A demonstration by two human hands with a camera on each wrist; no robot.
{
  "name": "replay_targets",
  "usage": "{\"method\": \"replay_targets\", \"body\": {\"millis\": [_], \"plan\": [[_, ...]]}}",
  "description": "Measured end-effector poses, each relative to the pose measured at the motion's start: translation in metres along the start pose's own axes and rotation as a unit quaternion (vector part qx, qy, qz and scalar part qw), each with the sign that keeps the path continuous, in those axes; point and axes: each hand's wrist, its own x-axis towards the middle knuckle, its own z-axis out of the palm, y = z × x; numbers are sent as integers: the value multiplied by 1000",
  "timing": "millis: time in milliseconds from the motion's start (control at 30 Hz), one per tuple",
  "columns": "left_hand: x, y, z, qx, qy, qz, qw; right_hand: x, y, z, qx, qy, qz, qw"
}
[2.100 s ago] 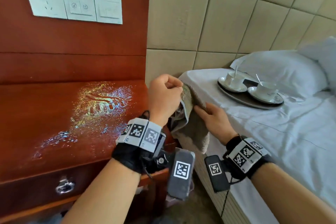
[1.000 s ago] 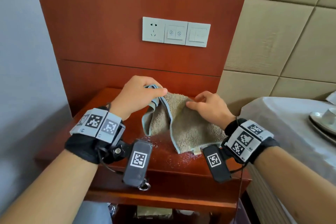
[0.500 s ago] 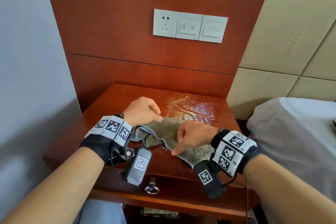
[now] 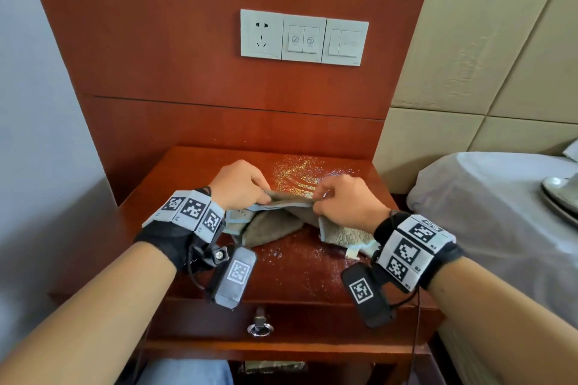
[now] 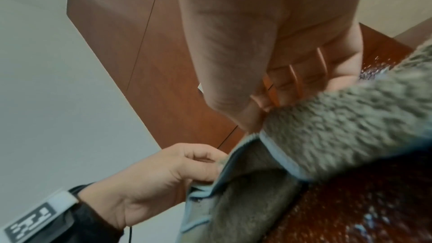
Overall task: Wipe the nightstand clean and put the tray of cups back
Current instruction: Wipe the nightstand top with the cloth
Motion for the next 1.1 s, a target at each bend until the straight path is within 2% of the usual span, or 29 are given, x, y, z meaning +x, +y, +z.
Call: {"method": "replay_targets", "body": {"millis": [200,300,433,500,633,800,967,1100], "plan": [[15,19,-14,-51,82,77,992,12,4,-13,72,168,23,983],[21,30,-28,-57,132,106,984,15,0,-26,99,239,-8,966],[25,41,-48,-72,176,135,972,19,-8,-37,82,314,-47,945],[27,45,-57,-53,167,144,974,20,-11,-41,96,327,-45,939],[25,46,-64,-42,101,127,986,19,-14,-43,176,350,-22,920],[29,44,-52,-5,47,99,994,19,-14,-35,158,343,14,926],[33,26,-35,27,12,79,996,20,5,-15,123,224,83,963],[29,10,-28,20,-7,53,998,19,11,-4,73,137,105,982]]}}
